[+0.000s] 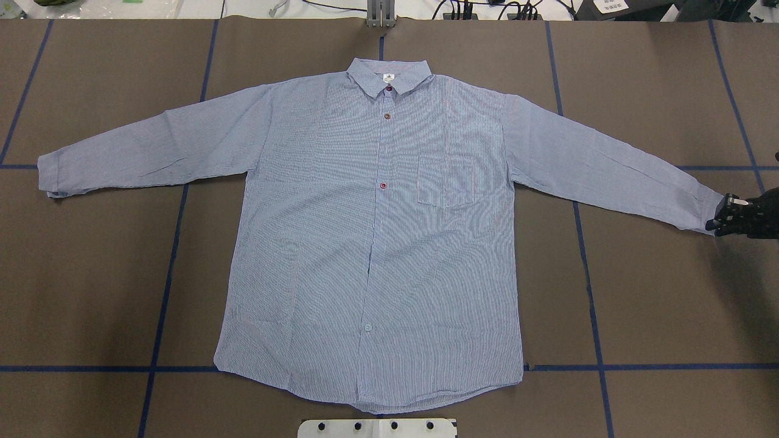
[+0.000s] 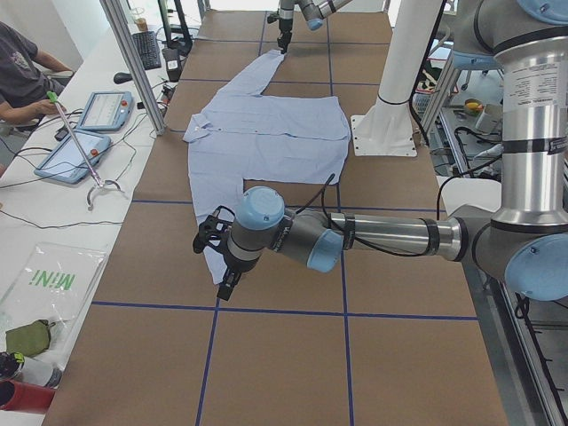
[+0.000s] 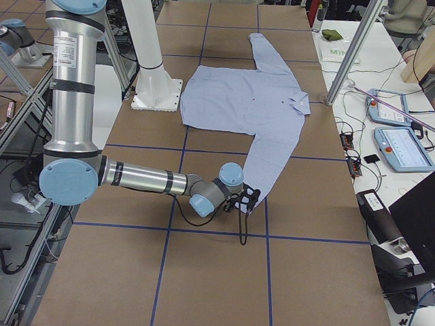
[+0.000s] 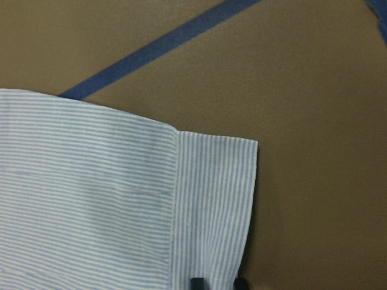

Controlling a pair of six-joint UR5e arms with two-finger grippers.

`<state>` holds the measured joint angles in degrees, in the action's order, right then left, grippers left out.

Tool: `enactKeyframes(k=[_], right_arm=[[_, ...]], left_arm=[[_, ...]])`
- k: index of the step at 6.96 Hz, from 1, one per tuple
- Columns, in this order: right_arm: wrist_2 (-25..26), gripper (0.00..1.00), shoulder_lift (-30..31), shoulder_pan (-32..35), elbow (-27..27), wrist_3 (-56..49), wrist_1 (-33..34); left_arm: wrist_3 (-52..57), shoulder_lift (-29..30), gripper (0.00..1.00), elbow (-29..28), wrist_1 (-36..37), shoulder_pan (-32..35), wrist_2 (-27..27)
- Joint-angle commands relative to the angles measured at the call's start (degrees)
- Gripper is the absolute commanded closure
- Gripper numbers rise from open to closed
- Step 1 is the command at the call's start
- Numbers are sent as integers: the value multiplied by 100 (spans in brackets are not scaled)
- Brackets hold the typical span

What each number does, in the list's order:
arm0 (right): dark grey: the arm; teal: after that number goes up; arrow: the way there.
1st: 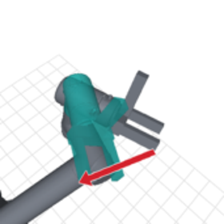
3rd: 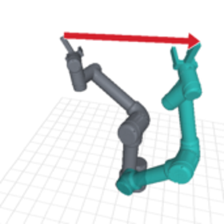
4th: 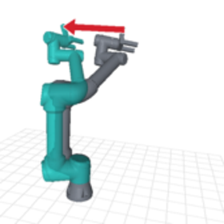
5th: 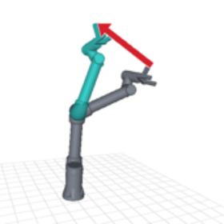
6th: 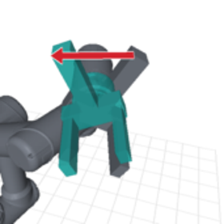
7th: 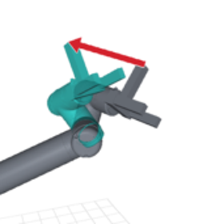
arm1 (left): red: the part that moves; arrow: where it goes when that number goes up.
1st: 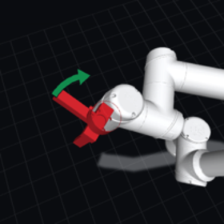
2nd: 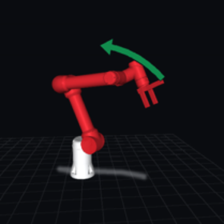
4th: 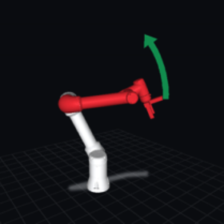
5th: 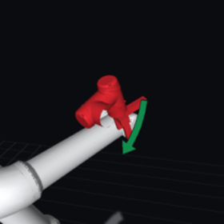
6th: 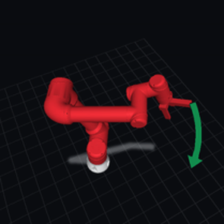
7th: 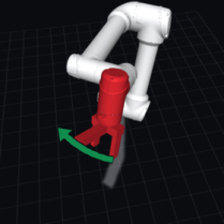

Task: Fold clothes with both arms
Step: 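Grasp the cuff with the right gripper and fold the sleeve across the shirt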

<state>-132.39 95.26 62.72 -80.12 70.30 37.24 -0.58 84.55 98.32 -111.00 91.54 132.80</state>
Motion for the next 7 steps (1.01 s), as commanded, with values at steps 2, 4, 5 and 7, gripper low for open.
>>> enactKeyframes(k=[2,4,5,7], right_arm=[[-120,100,228,21,-693,37,-129],[-93,100,-477,65,-962,45,255],[-85,100,-1266,100,-1092,45,1145],[89,100,-2925,-432,-1103,594,2886]], left_arm=[[-4,0,0,3,0,-5,0],[13,9,0,-14,-26,-5,167],[-4,9,1,-14,-227,-5,167],[-4,9,0,-23,-412,-241,158]])
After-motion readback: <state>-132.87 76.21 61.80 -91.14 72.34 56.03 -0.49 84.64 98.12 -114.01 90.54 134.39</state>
